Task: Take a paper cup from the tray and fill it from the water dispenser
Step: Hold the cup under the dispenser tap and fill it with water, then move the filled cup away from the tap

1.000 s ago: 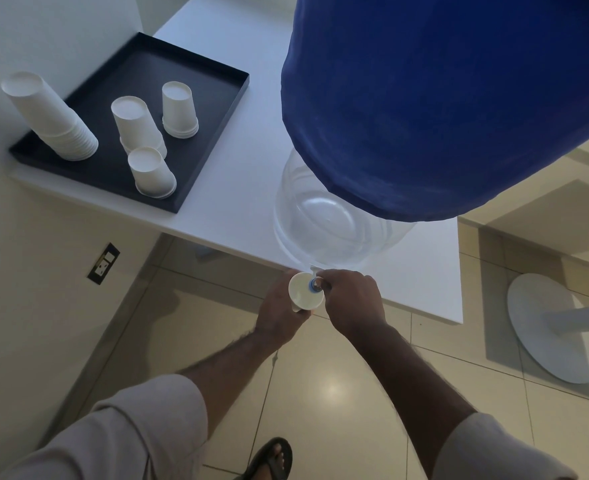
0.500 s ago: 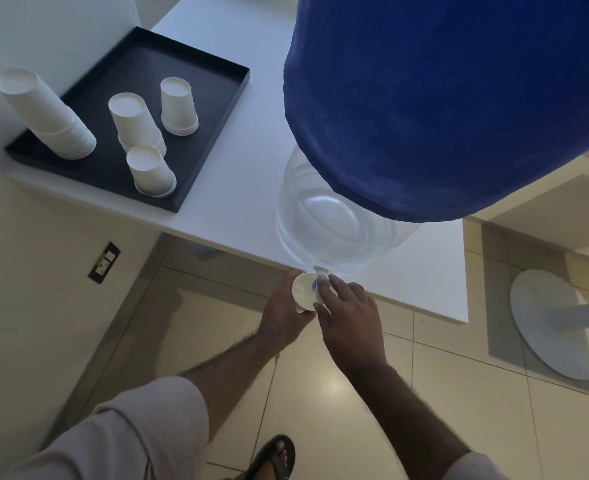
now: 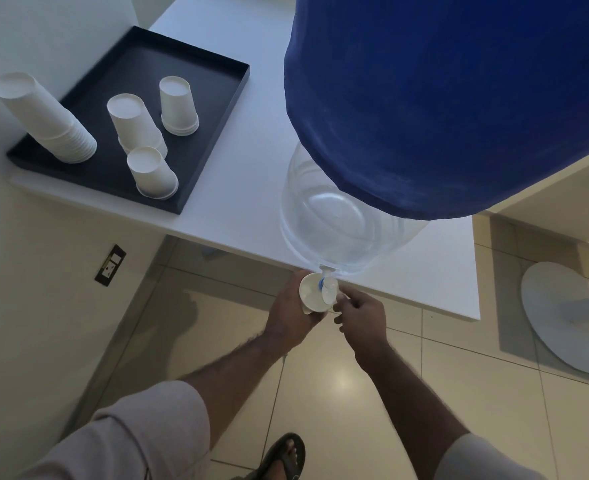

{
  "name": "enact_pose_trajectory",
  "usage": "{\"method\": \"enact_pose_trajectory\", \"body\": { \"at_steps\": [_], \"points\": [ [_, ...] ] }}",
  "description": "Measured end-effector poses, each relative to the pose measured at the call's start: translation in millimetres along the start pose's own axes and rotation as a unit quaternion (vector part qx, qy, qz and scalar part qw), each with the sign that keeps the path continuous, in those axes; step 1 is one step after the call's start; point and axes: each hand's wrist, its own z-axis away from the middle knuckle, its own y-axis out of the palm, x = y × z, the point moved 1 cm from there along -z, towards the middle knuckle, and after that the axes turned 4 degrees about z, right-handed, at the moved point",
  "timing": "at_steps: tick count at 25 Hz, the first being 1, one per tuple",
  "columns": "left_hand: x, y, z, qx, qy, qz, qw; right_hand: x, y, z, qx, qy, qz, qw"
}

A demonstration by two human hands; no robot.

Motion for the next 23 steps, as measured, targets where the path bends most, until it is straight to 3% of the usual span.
{"method": "enact_pose_trajectory", "body": {
  "at_steps": [15, 23],
  "points": [
    [18.9, -7.1, 19.2, 0.043, -0.045, 0.025, 0.998, -17.5, 11.0, 9.8, 0.044, 0.028, -0.059, 0.997],
    [-1.4, -7.7, 55.5, 0.058, -0.027, 0.0, 0.998, -23.7, -13.0, 50.9, 0.06, 0.01, -0.089, 0.994]
  ]
}}
